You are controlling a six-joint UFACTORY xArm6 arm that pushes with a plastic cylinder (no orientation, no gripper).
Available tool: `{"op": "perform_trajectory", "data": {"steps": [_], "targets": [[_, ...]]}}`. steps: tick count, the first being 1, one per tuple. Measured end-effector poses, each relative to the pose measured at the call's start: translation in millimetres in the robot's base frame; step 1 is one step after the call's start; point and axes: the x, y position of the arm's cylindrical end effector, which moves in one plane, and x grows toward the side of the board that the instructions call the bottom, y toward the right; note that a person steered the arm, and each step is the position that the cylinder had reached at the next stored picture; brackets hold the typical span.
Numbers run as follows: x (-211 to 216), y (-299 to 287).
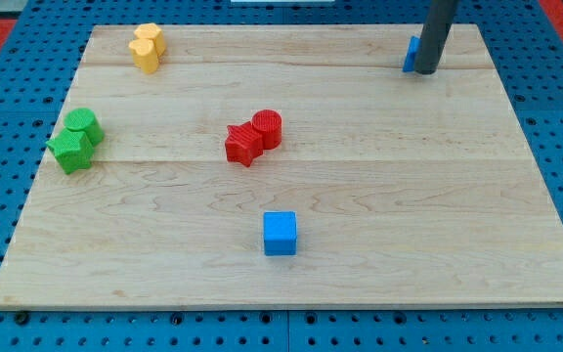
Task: Slide the blue cube towards the blue triangle
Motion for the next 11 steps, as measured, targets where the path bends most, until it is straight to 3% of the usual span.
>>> {"op": "perform_trajectory", "data": {"steps": [1, 2, 4, 5, 7, 8, 9, 11], "targets": [[-10.3, -0.4], [34.7, 24.0], [194.5, 42.5], [263.1, 7.4], [342.1, -72.1], [339.7, -157.2], [302.8, -205.2], [258.2, -209.7]]}}
